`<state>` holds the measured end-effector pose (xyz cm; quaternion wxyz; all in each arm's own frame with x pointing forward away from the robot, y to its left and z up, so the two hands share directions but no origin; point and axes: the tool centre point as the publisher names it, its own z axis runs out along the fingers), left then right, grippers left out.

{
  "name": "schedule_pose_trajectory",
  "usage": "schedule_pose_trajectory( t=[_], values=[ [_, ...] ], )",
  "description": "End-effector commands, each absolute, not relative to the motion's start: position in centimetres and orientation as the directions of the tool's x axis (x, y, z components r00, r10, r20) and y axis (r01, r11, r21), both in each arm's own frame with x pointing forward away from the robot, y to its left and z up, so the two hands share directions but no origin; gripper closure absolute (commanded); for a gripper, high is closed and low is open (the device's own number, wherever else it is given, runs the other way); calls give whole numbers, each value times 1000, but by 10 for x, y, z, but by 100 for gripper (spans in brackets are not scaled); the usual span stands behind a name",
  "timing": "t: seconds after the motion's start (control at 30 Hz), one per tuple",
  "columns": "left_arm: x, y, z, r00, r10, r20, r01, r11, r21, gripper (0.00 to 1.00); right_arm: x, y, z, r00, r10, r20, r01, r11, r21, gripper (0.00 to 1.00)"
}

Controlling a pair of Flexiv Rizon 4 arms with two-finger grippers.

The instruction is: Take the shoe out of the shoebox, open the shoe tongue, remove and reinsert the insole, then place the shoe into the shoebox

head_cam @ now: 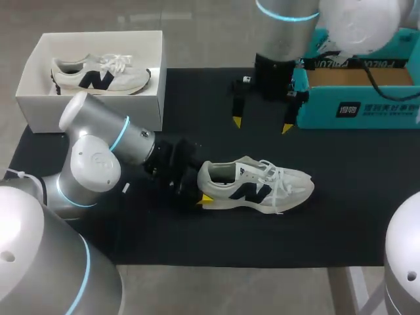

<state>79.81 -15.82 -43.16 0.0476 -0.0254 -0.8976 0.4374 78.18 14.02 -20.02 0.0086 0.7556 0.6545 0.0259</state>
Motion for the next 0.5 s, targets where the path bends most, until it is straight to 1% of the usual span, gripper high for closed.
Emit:
schedule_pose_trajectory(
  t=[0.03, 0.13, 0.23, 0.5],
  values=[
    [800, -159, -434, -994, 88, 65, 4, 619, -786, 100, 799, 172, -229, 71, 984, -163, 997, -66, 36, 0],
    [800, -159, -434, -994, 88, 65, 4, 619, -786, 100, 805, 171, -246, 74, 990, -123, 997, -74, 3, 0],
    [800, -159, -434, -994, 88, 65, 4, 619, -786, 100, 809, 174, -260, 77, 989, -126, 997, -79, -9, 0],
    [800, -159, -434, -994, 88, 65, 4, 619, -786, 100, 809, 180, -287, 92, 986, -136, 996, -94, -7, 0]
  ],
)
